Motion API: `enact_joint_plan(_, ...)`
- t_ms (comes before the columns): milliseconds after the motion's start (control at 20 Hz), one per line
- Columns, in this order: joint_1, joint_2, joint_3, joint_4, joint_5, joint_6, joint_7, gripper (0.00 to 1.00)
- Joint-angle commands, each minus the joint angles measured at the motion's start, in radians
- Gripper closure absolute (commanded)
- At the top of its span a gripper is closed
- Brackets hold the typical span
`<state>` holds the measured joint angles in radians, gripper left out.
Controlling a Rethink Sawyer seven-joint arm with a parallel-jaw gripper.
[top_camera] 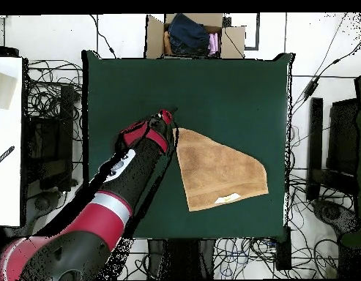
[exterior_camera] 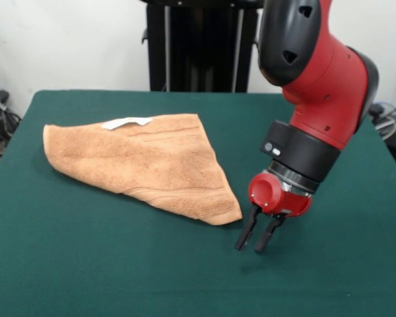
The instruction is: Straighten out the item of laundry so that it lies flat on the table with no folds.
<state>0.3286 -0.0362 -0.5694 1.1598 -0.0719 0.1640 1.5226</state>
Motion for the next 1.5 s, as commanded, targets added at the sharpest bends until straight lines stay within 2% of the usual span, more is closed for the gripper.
enact_joint_plan(50,-0.009,0.038,0.109,0.06,0.024,0.073,0.176,0.0)
enact_joint_plan(450,-0.011,0.041,0.108,0.047,0.032,0.097,0.174,0.0)
enact_joint_plan(950,-0.003,-0.029,0.123,0.146,0.024,0.102,0.183,0.0)
enact_joint_plan(1500,-0.03,-0.093,0.157,0.205,-0.001,0.103,0.135,0.0)
